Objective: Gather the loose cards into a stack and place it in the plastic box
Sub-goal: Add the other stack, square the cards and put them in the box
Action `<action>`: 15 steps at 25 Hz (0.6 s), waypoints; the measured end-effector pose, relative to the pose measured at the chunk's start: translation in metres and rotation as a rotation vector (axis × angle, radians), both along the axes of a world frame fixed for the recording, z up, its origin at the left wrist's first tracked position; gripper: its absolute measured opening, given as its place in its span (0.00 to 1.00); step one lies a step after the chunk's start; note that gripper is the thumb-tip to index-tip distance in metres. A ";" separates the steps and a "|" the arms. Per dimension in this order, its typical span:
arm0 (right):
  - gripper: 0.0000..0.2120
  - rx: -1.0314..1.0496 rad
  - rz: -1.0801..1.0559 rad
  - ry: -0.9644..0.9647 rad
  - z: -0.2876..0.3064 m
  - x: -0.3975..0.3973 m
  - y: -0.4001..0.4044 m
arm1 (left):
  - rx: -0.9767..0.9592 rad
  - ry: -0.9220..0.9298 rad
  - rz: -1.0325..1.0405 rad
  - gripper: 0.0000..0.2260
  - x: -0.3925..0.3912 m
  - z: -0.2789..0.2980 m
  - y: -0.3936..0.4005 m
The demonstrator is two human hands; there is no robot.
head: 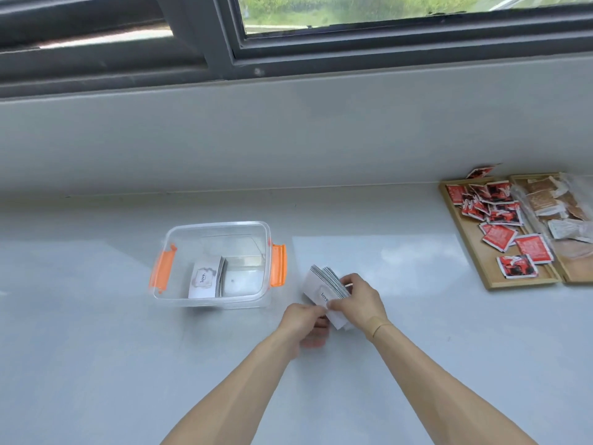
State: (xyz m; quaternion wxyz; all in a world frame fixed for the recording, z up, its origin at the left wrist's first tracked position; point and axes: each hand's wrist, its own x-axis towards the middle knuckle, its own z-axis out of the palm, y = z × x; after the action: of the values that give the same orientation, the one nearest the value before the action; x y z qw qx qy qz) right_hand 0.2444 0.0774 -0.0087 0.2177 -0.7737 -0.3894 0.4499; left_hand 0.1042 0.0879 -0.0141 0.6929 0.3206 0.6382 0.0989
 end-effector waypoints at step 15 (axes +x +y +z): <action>0.21 0.158 0.516 -0.345 0.011 -0.101 -0.112 | 0.945 0.496 -0.786 0.27 -0.144 -0.003 -0.087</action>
State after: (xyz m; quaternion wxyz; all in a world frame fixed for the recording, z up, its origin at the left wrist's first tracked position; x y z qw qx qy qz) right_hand 0.1434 -0.0349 0.0022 0.0867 -0.6950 -0.6375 0.3209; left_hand -0.0398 0.0011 -0.0171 0.2949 0.8123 0.5022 0.0313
